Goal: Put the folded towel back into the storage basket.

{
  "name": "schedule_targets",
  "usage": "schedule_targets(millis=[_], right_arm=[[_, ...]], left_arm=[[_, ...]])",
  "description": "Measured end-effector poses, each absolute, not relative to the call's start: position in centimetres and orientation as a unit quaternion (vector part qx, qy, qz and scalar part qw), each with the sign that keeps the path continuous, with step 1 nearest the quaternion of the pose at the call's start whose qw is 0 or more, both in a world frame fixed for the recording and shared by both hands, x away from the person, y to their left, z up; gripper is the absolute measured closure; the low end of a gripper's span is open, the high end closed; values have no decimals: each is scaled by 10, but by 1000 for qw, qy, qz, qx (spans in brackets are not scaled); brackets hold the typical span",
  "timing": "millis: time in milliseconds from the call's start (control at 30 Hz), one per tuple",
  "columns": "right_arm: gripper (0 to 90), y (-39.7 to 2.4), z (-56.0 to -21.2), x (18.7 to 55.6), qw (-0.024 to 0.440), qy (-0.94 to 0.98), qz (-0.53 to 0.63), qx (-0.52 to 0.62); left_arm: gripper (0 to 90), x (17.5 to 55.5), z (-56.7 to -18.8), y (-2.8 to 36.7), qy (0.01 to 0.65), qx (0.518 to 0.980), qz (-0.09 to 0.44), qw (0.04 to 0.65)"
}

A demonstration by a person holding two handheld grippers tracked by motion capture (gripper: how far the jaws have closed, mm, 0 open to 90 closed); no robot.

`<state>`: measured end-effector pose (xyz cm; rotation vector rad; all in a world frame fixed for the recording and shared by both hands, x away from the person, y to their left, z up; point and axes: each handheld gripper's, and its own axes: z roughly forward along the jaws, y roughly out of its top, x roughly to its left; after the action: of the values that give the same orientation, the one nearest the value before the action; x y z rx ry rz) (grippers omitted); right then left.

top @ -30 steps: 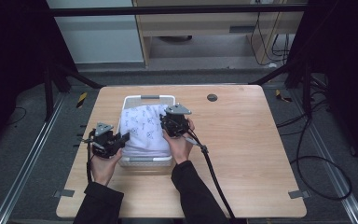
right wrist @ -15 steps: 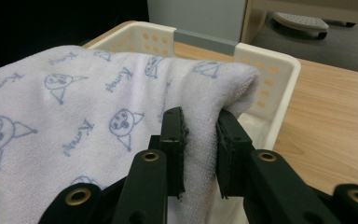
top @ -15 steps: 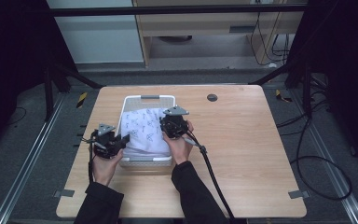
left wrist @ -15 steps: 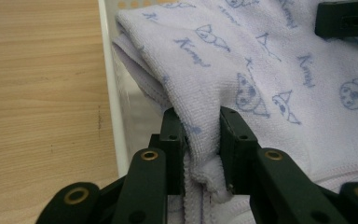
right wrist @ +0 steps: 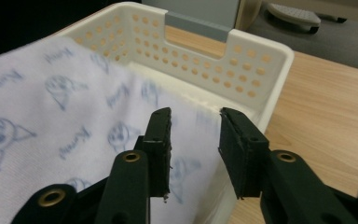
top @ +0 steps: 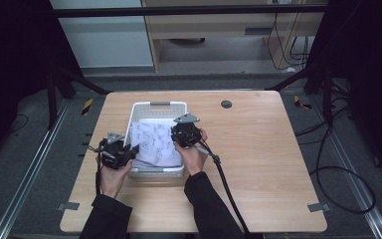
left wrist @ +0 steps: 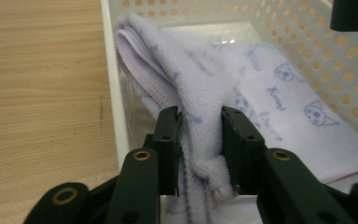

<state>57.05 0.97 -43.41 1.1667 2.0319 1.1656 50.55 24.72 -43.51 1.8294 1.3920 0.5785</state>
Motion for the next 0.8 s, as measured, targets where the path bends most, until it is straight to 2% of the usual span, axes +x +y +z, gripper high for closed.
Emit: schedule_targets(millis=[67,400,733,800], right_arm=[[609,8,-431,570,265,746,434,430],[555,-4,-421,562,265,738,452,425],[425,-35,-405,540,261,720,486,420],[377,-50,-401,532,257,713,498,422]], left_arm=[[684,505,-434,248,546,711,234,376],[634,496,-416,254,537,688,246,421],[569,485,-405,246,497,694,267,448],[550,483,-405,245,495,693,269,450]])
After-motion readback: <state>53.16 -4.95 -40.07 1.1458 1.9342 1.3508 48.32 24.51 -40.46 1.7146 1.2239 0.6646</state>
